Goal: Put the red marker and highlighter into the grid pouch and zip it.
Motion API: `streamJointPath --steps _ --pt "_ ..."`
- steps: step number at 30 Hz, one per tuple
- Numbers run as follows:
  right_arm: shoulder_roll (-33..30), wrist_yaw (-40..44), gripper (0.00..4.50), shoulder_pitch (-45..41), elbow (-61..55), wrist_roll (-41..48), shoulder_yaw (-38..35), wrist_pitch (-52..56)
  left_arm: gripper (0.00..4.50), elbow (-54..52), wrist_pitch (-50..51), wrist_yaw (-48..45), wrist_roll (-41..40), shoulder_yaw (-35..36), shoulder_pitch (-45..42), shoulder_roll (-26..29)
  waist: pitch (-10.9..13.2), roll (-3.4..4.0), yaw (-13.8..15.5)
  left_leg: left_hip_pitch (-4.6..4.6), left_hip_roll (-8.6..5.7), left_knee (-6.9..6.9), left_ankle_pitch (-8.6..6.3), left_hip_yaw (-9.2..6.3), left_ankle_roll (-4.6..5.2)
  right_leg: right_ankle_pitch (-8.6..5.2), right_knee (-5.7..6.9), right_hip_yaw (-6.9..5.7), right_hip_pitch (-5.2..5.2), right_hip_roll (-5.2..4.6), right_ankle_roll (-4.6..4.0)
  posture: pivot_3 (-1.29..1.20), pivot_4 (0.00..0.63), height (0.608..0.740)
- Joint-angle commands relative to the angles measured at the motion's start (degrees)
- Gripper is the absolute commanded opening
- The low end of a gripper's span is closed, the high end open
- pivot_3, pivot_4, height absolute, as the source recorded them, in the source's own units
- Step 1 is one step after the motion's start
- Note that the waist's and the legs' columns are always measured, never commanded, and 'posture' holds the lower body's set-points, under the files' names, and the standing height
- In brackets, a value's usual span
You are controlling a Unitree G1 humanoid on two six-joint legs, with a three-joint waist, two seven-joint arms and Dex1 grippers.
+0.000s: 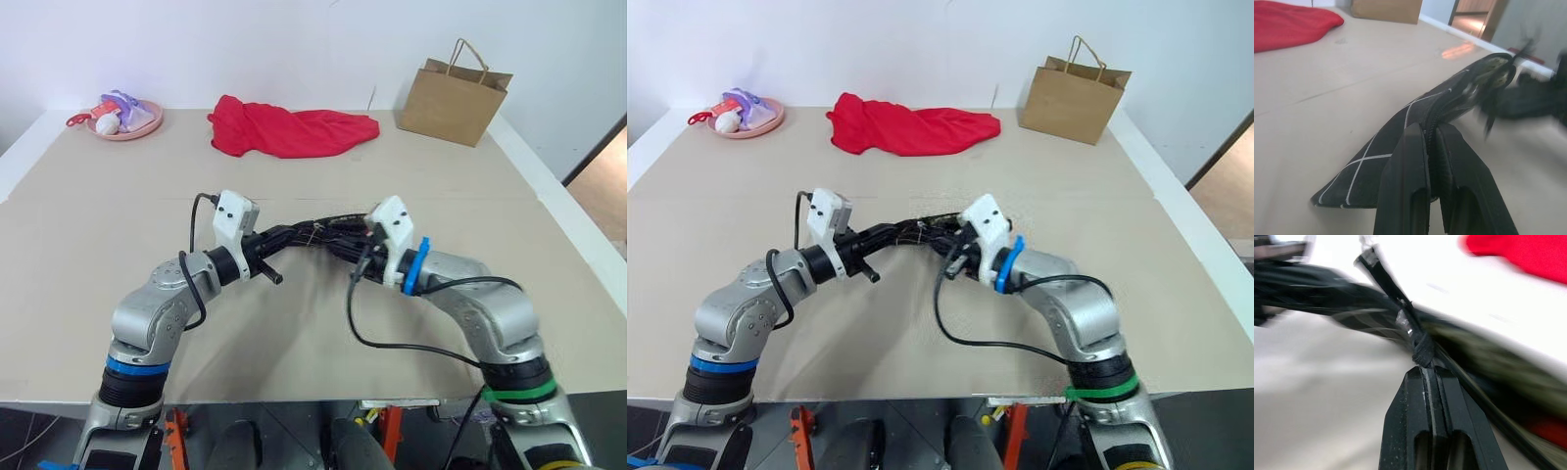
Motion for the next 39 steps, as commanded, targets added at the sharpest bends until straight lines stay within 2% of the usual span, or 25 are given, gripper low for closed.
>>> streamJointPath --steps 1,5,8,9,11,12,18,19,28,30,31,33,34,38,39 --pt "-5.5 2.9 0.03 1.8 -1.1 0.4 -5.6 -0.7 0.00 -0.9 -3.4 -1.7 2.5 -0.2 0.9 2.3 0.0 0.00 0.1 0.01 0.00 -0.01 0.00 -0.01 0.00 0.00 0.00 0.00 0.00 0.00 0.00 0.00 0.150 0.740" --pt "-10.5 4.8 0.03 3.3 2.2 -0.7 -8.7 -3.0 0.00 0.0 -4.2 -2.3 2.4 0.4 0.7 2.8 0.0 0.00 0.1 0.03 0.01 -0.01 0.00 0.00 0.01 0.00 0.01 0.02 -0.01 0.04 -0.01 0.00 0.150 0.740" --pt "-11.5 4.7 0.03 2.2 5.3 -1.2 -9.6 -4.0 0.00 0.5 -4.5 -2.5 2.4 0.4 0.4 2.8 0.0 0.00 0.1 0.06 0.02 0.01 0.01 0.00 0.02 -0.13 0.01 0.03 0.01 0.07 0.28 0.00 0.150 0.740" --pt "-11.5 4.5 0.53 1.7 6.2 -1.3 -9.6 -4.4 0.00 0.6 -4.6 -2.6 2.4 0.4 0.3 2.9 0.0 0.00 0.1 0.08 0.02 0.02 0.01 -0.01 0.02 -0.13 0.01 0.03 0.03 0.07 0.29 0.00 0.150 0.740" --pt "-11.1 5.1 1.13 1.4 6.4 -0.6 -9.2 -4.6 0.00 0.7 -4.8 -2.6 2.4 0.3 0.2 2.8 0.0 0.00 0.1 0.10 0.02 0.02 0.01 0.01 0.02 -0.12 0.01 0.07 0.03 0.07 0.31 0.00 0.150 0.740" --pt "-10.7 5.8 1.72 1.8 5.5 0.0 -8.7 -4.5 0.00 0.7 -4.9 -2.6 2.4 0.3 0.2 2.8 0.0 0.00 0.1 0.09 0.02 0.02 0.02 0.01 0.02 -0.12 0.01 0.07 0.03 0.07 0.31 0.00 0.150 0.740" --pt "-8.6 9.0 4.23 5.0 1.5 4.3 -7.5 -3.5 0.00 0.9 -5.9 -3.3 2.0 0.4 0.4 2.3 0.0 0.00 0.1 0.07 0.02 0.00 0.01 -0.01 0.02 -0.11 0.01 0.05 0.03 0.06 0.26 0.00 0.150 0.740" --pt "-8.8 9.4 4.47 5.6 1.7 4.4 -7.7 -3.6 0.00 1.0 -6.0 -3.5 1.9 0.4 0.4 2.2 0.0 0.00 0.1 0.06 0.02 0.00 0.01 0.00 0.02 -0.11 0.01 0.05 0.03 0.05 0.26 0.00 0.150 0.740" --pt "-17.7 20.6 4.47 21.4 -0.9 7.9 -18.0 -7.3 0.00 1.6 -14.6 -15.5 1.9 -0.8 7.1 6.1 0.0 0.02 0.2 0.06 -0.13 0.03 -0.01 0.02 0.05 -0.14 0.00 0.10 0.10 -0.10 0.27 0.00 0.150 0.740" --pt "-18.3 21.3 4.50 24.3 -1.8 8.3 -19.8 -7.7 0.82 2.9 -17.4 -18.7 3.2 -1.7 8.5 7.7 0.0 0.01 0.1 0.11 -0.09 0.03 -0.01 0.00 0.05 -0.17 0.00 0.10 0.12 -0.03 0.34 0.00 0.150 0.740" --pt "-18.4 21.5 4.50 25.3 -2.2 8.3 -20.3 -7.8 1.03 3.5 -18.2 -19.9 3.6 -2.1 9.0 8.4 0.0 0.02 0.1 0.16 -0.05 0.03 0.00 0.00 0.05 -0.19 0.00 0.11 0.12 0.03 0.36 0.00 0.150 0.740" --pt "-18.2 21.5 4.50 26.4 -2.6 8.6 -21.1 -8.1 2.07 4.2 -19.0 -21.6 3.4 -2.3 9.3 8.8 0.0 0.03 0.1 0.37 0.03 0.02 0.00 -0.02 0.05 -0.18 0.01 0.09 0.27 0.12 0.31 0.00 0.150 0.740" --pt "-17.9 21.1 4.50 26.6 -2.7 8.9 -21.3 -8.1 2.39 4.1 -19.8 -23.0 2.7 -2.2 9.6 8.7 0.0 0.03 0.1 0.50 0.04 0.02 0.01 -0.02 0.06 -0.18 0.01 0.09 0.39 0.13 0.30 0.00 0.150 0.740" --pt "-16.5 20.6 4.50 26.5 -2.4 10.0 -21.9 -9.0 4.26 0.2 -18.9 -26.3 -3.0 1.1 12.4 9.4 0.0 0.02 0.1 0.83 0.03 0.03 0.02 0.10 0.08 -0.23 0.01 0.22 0.67 0.09 0.19 0.00 0.150 0.740" --pt "-16.4 20.5 4.50 26.3 -2.2 10.1 -22.1 -9.3 4.41 -0.4 -18.7 -26.0 -3.7 2.0 12.8 9.6 0.0 0.01 0.1 0.84 0.03 0.03 0.02 0.13 0.08 -0.24 0.01 0.26 0.67 0.09 0.17 0.00 0.150 0.740"
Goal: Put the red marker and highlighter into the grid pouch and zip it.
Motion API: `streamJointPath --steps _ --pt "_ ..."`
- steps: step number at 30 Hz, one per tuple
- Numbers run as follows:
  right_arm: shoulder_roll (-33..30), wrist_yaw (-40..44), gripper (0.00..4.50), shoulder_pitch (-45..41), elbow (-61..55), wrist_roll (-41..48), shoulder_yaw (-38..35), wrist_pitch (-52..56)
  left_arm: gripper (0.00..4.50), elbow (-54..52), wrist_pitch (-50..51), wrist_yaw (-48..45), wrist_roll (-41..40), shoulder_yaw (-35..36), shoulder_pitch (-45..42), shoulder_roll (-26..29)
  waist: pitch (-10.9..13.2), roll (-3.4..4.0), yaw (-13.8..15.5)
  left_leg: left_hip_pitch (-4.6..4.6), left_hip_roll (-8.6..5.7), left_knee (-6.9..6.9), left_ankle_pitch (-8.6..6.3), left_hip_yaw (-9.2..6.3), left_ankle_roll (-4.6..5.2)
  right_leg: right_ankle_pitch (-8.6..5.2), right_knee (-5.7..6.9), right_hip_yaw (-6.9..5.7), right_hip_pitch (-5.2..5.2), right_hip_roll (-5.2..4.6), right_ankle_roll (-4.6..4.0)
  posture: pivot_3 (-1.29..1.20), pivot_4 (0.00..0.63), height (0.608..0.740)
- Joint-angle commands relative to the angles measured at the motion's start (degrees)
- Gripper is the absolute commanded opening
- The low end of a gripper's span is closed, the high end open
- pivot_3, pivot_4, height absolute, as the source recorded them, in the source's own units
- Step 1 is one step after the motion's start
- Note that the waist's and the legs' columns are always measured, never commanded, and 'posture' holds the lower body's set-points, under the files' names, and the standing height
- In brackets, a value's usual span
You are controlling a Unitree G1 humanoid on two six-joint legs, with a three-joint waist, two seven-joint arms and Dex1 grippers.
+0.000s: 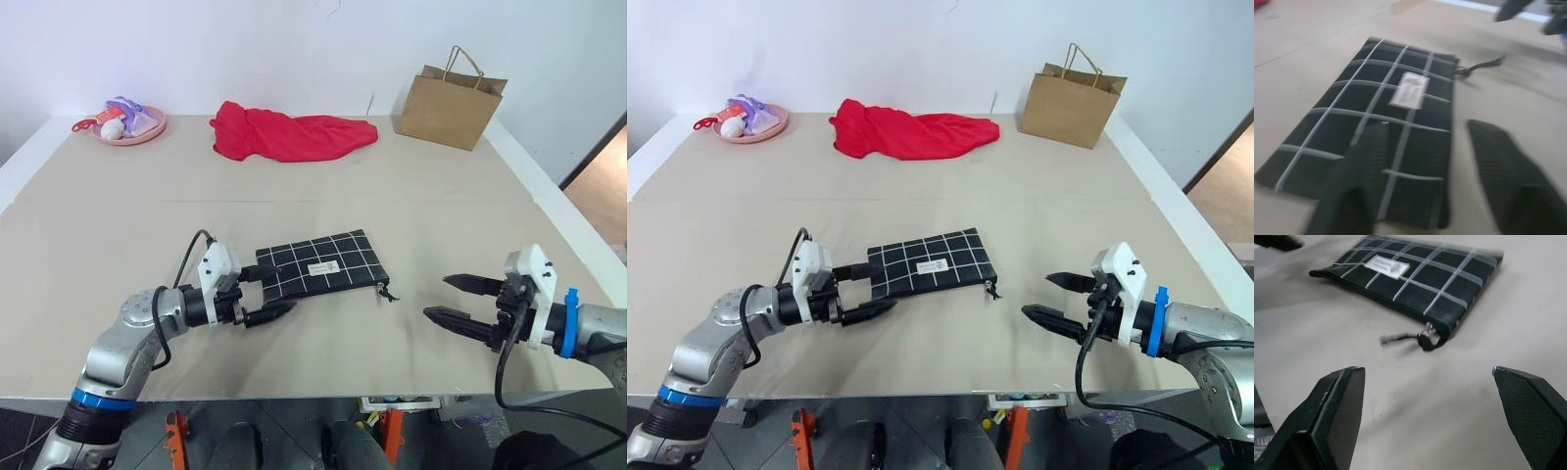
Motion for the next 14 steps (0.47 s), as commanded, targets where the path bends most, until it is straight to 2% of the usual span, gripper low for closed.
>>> streamJointPath --steps 1,4,6,10,14 --pt "0.3 -0.2 4.50 -0.7 -0.8 1.3 -2.5 -1.8 4.41 -4.3 0.2 0.6 -3.5 4.7 0.5 1.0 0.0 0.00 0.0 0.00 0.00 0.00 0.00 0.00 0.00 0.01 0.00 0.01 -0.01 0.00 0.02 0.00 0.150 0.740" --pt "0.7 0.3 4.50 -1.9 2.1 1.6 -4.4 -4.0 4.41 -5.0 15.2 7.8 -14.3 13.0 1.5 3.7 0.0 0.01 0.0 0.00 0.03 -0.02 0.00 -0.03 0.00 0.05 0.00 -0.02 0.00 0.02 0.12 0.00 0.150 0.740" --pt "0.6 0.6 4.50 -2.3 4.2 1.3 -4.8 -5.0 4.41 -4.8 21.6 13.3 -17.9 17.7 2.4 5.0 0.0 0.01 0.0 0.00 0.07 -0.03 0.00 -0.02 0.00 0.04 0.00 -0.02 -0.01 0.04 0.13 0.00 0.150 0.740" --pt "-0.2 1.6 4.50 -2.7 10.3 -0.1 -5.6 -7.4 4.41 -5.6 22.6 16.0 -19.6 27.6 8.9 7.5 0.0 0.00 -0.2 0.04 0.10 -0.08 -0.02 -0.02 0.02 0.01 0.00 -0.03 -0.02 0.07 0.10 0.00 0.150 0.740" --pt "-0.8 2.1 4.50 -3.9 13.9 -0.8 -5.3 -8.7 4.41 -7.2 23.2 15.1 -20.6 33.1 16.3 9.2 0.0 -0.01 -0.3 0.05 0.10 -0.13 -0.04 0.02 0.00 -0.06 0.00 0.02 -0.04 0.04 0.03 0.00 0.150 0.740"
